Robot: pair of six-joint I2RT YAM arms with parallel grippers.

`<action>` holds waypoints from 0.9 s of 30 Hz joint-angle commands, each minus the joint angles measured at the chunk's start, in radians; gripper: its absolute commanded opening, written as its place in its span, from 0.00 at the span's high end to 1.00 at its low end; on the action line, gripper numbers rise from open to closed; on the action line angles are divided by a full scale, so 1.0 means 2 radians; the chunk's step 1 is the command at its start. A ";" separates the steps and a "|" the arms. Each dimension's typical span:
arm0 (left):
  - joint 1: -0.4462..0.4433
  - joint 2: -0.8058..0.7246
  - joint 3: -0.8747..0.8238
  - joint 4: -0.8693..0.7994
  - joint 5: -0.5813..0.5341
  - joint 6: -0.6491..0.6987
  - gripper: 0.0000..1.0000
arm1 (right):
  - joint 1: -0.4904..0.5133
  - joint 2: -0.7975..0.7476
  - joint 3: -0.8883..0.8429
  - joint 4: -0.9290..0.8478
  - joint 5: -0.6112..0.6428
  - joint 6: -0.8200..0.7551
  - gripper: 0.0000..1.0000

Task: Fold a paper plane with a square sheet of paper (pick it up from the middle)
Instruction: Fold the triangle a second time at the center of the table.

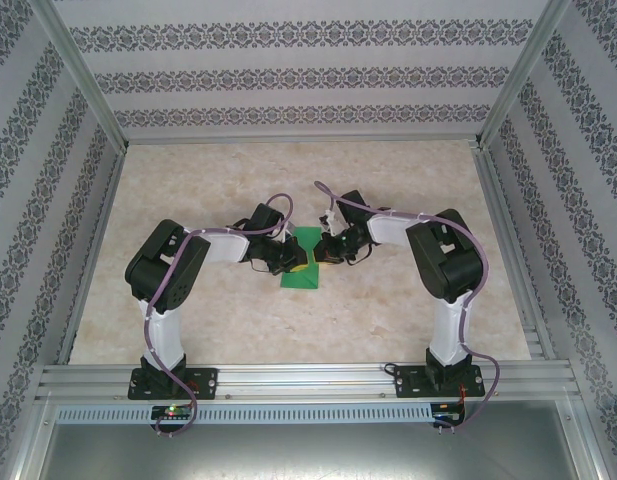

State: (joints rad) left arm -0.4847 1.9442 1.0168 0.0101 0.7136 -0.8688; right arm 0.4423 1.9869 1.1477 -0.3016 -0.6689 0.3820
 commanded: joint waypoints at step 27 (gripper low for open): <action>0.031 0.004 0.030 -0.113 -0.072 0.100 0.84 | 0.021 0.052 0.031 -0.128 0.135 -0.054 0.94</action>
State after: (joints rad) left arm -0.4450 1.9404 1.0969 -0.1658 0.6167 -0.7059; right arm 0.4763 2.0132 1.2438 -0.4503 -0.5663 0.3065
